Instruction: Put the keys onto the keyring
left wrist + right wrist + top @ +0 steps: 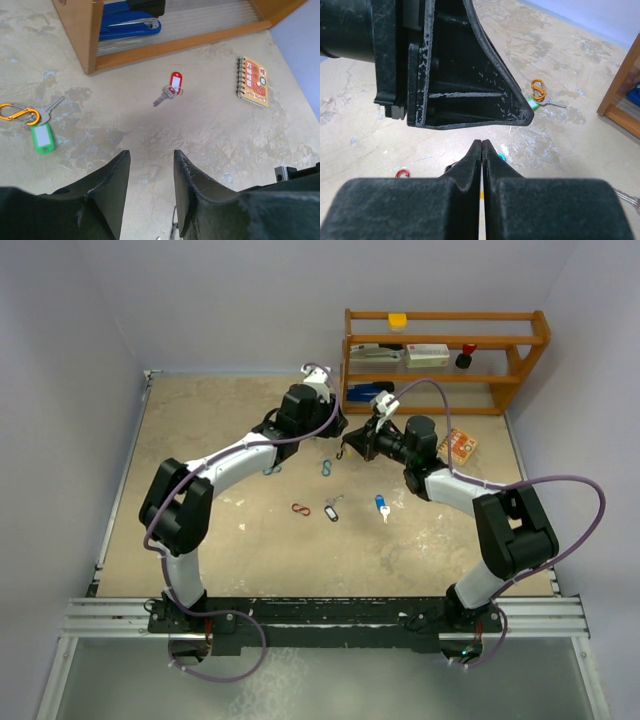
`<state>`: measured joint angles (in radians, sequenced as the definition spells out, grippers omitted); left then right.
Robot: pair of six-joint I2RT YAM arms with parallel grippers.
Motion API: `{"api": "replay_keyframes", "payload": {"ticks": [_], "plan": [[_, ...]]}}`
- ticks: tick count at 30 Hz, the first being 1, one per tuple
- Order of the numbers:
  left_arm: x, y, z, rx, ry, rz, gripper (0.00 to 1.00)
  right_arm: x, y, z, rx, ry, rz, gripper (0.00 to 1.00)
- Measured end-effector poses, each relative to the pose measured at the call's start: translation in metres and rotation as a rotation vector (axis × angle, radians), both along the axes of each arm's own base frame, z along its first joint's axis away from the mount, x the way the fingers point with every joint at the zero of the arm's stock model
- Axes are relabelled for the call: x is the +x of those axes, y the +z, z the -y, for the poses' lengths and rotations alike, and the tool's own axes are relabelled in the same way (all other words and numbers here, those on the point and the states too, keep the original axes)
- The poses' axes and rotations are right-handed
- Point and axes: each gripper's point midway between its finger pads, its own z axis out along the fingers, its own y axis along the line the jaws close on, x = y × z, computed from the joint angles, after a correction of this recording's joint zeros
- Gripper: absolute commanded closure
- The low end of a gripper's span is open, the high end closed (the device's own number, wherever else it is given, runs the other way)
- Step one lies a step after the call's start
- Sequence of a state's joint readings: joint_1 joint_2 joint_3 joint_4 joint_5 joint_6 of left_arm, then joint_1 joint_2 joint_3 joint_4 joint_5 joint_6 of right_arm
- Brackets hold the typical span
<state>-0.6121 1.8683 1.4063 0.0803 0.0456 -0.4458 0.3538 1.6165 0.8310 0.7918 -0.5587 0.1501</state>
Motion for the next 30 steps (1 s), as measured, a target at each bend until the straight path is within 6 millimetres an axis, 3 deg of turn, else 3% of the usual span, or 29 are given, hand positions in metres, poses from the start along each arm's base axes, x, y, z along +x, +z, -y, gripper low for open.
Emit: {"api": "replay_keyframes", "payload": {"ticks": [7, 10, 13, 16, 19, 22, 25, 30], "plan": [[0.009, 0.0, -0.012, 0.008, 0.057, 0.004, 0.58, -0.001, -0.001, 0.0, -0.003, 0.002, -0.006, 1.0], [0.018, -0.001, -0.025, 0.012, 0.117, 0.006, 0.42, -0.001, -0.003, 0.0, -0.006, 0.002, -0.015, 1.0], [0.025, -0.005, -0.059, 0.026, 0.235, 0.0, 0.32, 0.001, -0.006, -0.002, -0.009, 0.003, -0.024, 1.0], [0.027, -0.004, -0.106, 0.037, 0.38, 0.002, 0.25, 0.008, -0.009, -0.008, -0.019, 0.008, -0.038, 1.0], [0.025, 0.008, -0.151, 0.021, 0.521, 0.023, 0.25, 0.02, -0.007, -0.021, -0.026, 0.013, -0.031, 1.0], [0.024, 0.027, -0.184, -0.012, 0.628, 0.065, 0.24, 0.03, -0.006, -0.033, -0.028, 0.016, -0.028, 1.0], [0.02, 0.042, -0.2, -0.038, 0.69, 0.1, 0.24, 0.043, -0.006, -0.045, -0.03, 0.016, -0.024, 1.0], [0.019, 0.049, -0.205, -0.048, 0.715, 0.121, 0.24, 0.071, -0.011, -0.066, -0.035, 0.006, -0.017, 1.0]]}}
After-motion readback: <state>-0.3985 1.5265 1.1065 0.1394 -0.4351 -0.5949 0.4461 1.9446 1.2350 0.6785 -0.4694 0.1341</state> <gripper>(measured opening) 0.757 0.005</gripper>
